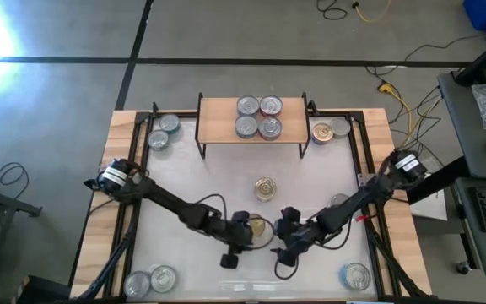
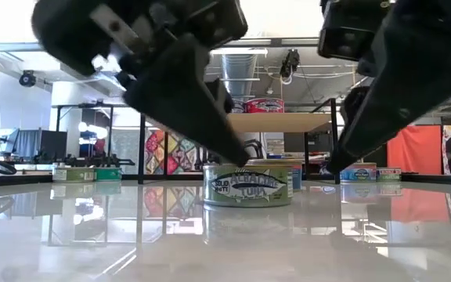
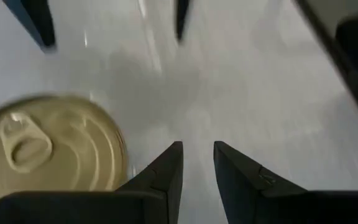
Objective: Stack canned seafood by type on shelf
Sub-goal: Put the bottom left green tuna can on the shelf
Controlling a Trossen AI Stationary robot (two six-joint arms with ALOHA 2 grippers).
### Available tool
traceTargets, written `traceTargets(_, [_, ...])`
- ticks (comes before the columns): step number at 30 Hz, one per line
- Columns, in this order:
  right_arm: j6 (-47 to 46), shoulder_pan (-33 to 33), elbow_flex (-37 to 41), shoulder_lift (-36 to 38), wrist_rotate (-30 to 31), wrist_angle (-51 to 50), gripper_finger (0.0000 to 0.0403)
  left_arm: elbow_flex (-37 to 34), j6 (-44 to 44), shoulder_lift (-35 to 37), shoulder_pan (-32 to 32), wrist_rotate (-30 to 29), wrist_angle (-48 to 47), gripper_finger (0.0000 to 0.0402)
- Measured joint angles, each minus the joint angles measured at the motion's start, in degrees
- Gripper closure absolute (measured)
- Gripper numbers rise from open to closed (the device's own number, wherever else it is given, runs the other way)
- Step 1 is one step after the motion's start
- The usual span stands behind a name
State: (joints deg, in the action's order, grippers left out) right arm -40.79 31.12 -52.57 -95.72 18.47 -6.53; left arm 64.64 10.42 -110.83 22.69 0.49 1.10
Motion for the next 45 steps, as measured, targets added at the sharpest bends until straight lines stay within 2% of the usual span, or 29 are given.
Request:
traceTargets(5, [-1.2, 2.4, 0.0, -0.4, 9.3, -1.4, 0.0003, 1.7, -2.5, 3.5, 0.4, -3.2, -10.9, 0.0326])
traceTargets(11, [-0.2, 2.9, 0.0, -3.0, 11.1, -0.5, 0.0003, -7.1, -0.9, 12.3, 0.2, -8.6, -10.8, 0.0326])
traceTargets(14, [1.4, 2.6, -0.4, -4.3, 11.1, 0.0, 0.0003, -13.3, 2.0, 16.8, -0.1, -13.1, -7.2, 0.0326])
traceTargets(18, [5.1, 1.4, -2.1, -5.9, 10.8, 0.0, 0.0003, -21.4, 3.8, 19.6, -0.1, -13.1, 4.0, 0.0326])
traceTargets(21, [8.9, -0.2, -4.1, -7.1, 8.3, -0.5, 0.0003, -24.8, 5.0, 20.3, -0.2, -13.0, 10.9, 0.0326])
traceTargets(26, [13.3, -2.6, -6.9, -8.1, 8.1, -2.2, 0.0003, -26.0, 5.6, 17.4, -0.7, -13.5, 13.9, 0.0326])
traceTargets(31, [11.2, -5.3, -8.0, -8.5, 7.9, -5.3, 0.0003, -25.4, 5.4, 12.2, -1.1, -13.5, 16.8, 0.0326])
traceTargets(39, [15.2, -7.2, -7.6, -10.4, 5.8, -0.5, 0.0003, -19.0, 1.2, 3.4, -3.3, -13.5, 17.6, 0.0326])
traceTargets(45, [16.5, -8.2, -8.1, -12.1, 3.0, 1.9, 0.0003, -14.8, -1.0, -0.1, -3.6, -13.4, 15.4, 0.0326])
